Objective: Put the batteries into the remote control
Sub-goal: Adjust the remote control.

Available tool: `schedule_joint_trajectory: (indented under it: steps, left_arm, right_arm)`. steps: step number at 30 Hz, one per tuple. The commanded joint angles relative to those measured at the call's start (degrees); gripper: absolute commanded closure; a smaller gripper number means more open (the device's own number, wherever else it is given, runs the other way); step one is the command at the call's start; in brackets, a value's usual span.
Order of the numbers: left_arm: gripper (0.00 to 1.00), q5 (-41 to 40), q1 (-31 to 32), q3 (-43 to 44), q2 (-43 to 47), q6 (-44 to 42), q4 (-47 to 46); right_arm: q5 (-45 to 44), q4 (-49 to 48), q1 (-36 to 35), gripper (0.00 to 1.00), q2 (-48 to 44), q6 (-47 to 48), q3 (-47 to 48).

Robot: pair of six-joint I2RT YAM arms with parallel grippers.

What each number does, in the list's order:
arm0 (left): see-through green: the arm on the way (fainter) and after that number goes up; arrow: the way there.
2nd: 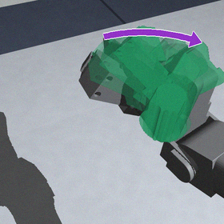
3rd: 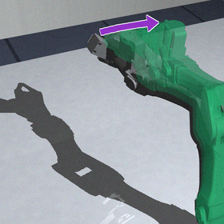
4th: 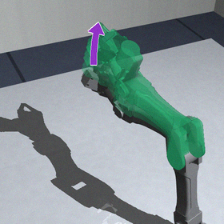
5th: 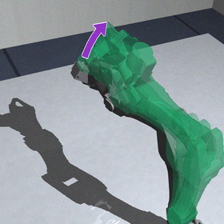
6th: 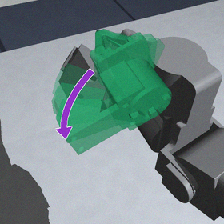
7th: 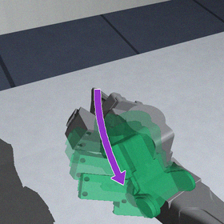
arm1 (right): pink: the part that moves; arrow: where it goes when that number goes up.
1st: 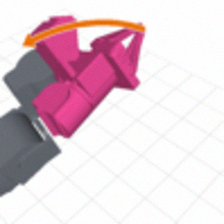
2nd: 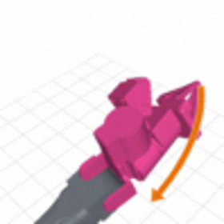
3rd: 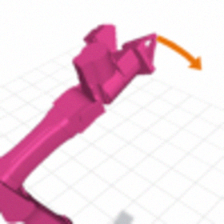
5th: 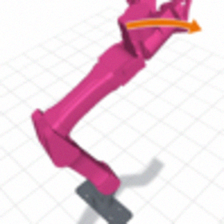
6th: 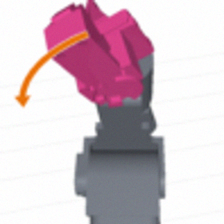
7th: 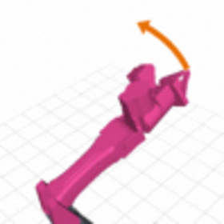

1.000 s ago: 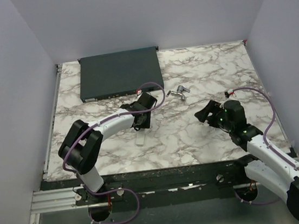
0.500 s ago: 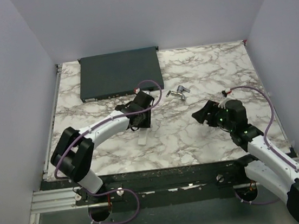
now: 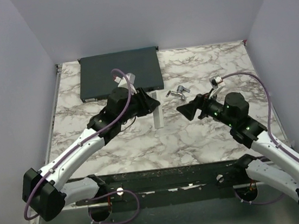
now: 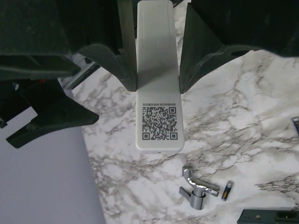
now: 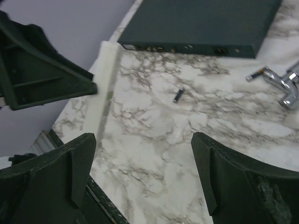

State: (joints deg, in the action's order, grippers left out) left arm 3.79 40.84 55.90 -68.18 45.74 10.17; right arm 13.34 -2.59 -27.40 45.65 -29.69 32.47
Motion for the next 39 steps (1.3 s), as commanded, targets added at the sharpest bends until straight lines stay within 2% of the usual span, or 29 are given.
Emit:
schedule_joint_trajectory:
  steps: [1, 6, 11, 18, 25, 30, 34, 39]
  left_arm:
    - [1.00, -1.14, -0.50, -4.13, 3.71, 14.49, -8.19]
    - [1.00, -8.83, -0.50, -6.72, 7.49, 23.10, -6.94]
    - [1.00, -13.65, -0.50, -5.29, 9.65, 27.03, -2.53]
    - [1.00, -16.27, -0.50, -4.40, 9.93, 29.84, 1.14]
    - [1.00, -16.54, -0.56, -4.39, 9.49, 30.42, 1.47]
    - [1.00, -16.43, -0.50, -3.74, 8.91, 30.62, 2.26]
    - [1.00, -16.10, -0.52, -3.78, 8.76, 30.89, 2.04]
    - [1.00, -15.86, -0.51, -3.73, 8.31, 31.24, 1.88]
  right_arm:
    - [-8.23, -1.88, -7.35, 0.06, 0.73, 2.70, 5.22]
    - [-16.04, -4.68, -15.67, 0.02, 3.36, 3.74, 7.62]
    - [-26.07, -3.42, -24.79, 0.01, 9.67, 6.03, 10.47]
    - [-30.59, -9.06, -28.66, 0.03, 13.92, 2.54, 9.84]
    - [-30.13, -11.65, -29.36, 0.25, 16.48, 2.64, 10.14]
    - [-27.21, -12.33, -29.38, 0.30, 18.37, 2.27, 10.69]
    - [-26.05, -12.70, -29.38, 0.38, 18.98, 2.43, 10.75]
    - [-24.88, -12.73, -29.40, 0.41, 19.70, 2.48, 11.13]
